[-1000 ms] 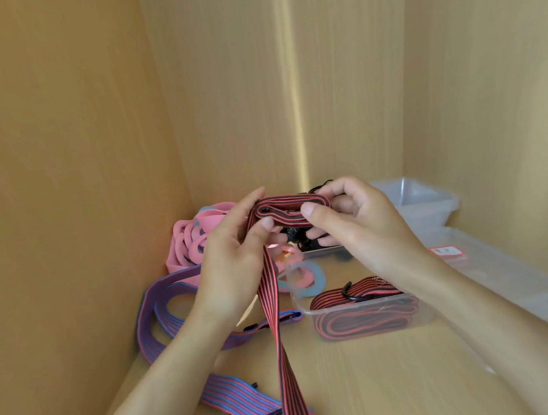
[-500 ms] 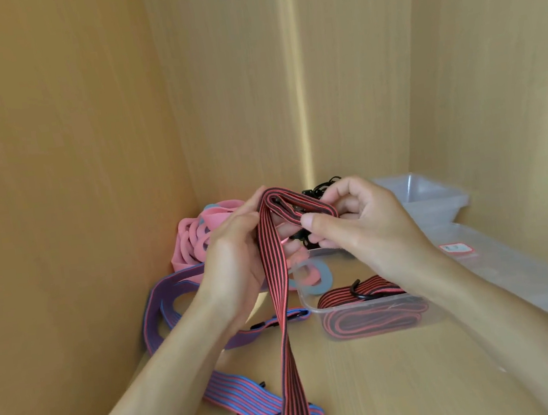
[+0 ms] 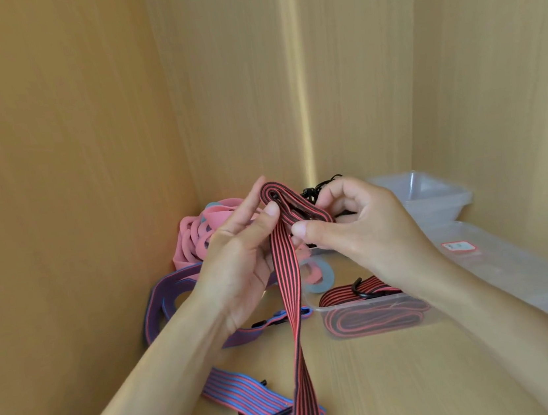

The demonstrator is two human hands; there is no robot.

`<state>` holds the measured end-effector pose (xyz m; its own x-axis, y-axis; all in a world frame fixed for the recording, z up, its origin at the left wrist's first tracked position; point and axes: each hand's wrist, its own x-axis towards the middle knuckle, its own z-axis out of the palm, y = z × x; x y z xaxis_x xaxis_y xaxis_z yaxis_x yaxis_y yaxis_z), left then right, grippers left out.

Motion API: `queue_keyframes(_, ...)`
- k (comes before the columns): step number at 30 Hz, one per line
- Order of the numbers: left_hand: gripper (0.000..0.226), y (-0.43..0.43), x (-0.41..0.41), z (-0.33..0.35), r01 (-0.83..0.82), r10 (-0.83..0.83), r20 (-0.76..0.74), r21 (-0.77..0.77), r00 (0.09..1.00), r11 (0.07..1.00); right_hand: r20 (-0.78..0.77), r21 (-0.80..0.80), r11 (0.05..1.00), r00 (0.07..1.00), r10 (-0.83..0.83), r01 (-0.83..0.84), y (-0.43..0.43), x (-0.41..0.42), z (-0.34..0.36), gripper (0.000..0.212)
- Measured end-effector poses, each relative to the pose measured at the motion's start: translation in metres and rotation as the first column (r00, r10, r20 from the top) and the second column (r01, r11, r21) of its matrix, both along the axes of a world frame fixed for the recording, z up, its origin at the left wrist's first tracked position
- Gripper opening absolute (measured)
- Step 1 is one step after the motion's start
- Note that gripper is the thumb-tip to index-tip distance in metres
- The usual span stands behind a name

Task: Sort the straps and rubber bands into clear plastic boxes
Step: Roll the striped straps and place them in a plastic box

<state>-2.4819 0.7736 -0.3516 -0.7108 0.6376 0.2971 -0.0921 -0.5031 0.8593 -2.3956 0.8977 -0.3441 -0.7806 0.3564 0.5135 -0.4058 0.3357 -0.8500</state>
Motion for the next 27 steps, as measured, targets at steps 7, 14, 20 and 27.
queue_keyframes(7, 0.037, 0.001, 0.001, -0.001, -0.03, 0.031, -0.045, 0.007, 0.998, 1.0, 0.071, 0.115, 0.993, 0.997, 0.022, -0.03, -0.001, 0.001, -0.003, 0.015)
queue_keyframes(14, 0.036, 0.003, 0.005, -0.001, -0.074, 0.073, -0.074, -0.009, 0.995, 0.997, 0.11, -0.08, 0.995, 0.992, 0.061, -0.052, -0.002, 0.001, 0.001, 0.015)
queue_keyframes(20, 0.047, 0.003, 0.007, -0.001, -0.105, 0.102, -0.069, -0.034, 0.992, 0.994, 0.16, -0.227, 0.961, 0.967, 0.197, -0.158, -0.002, 0.004, 0.003, 0.023)
queue_keyframes(27, 0.036, 0.006, 0.012, -0.004, -0.137, 0.129, -0.094, -0.081, 0.987, 0.987, 0.093, -0.271, 0.941, 0.968, 0.234, -0.201, -0.004, 0.004, 0.003, 0.036)
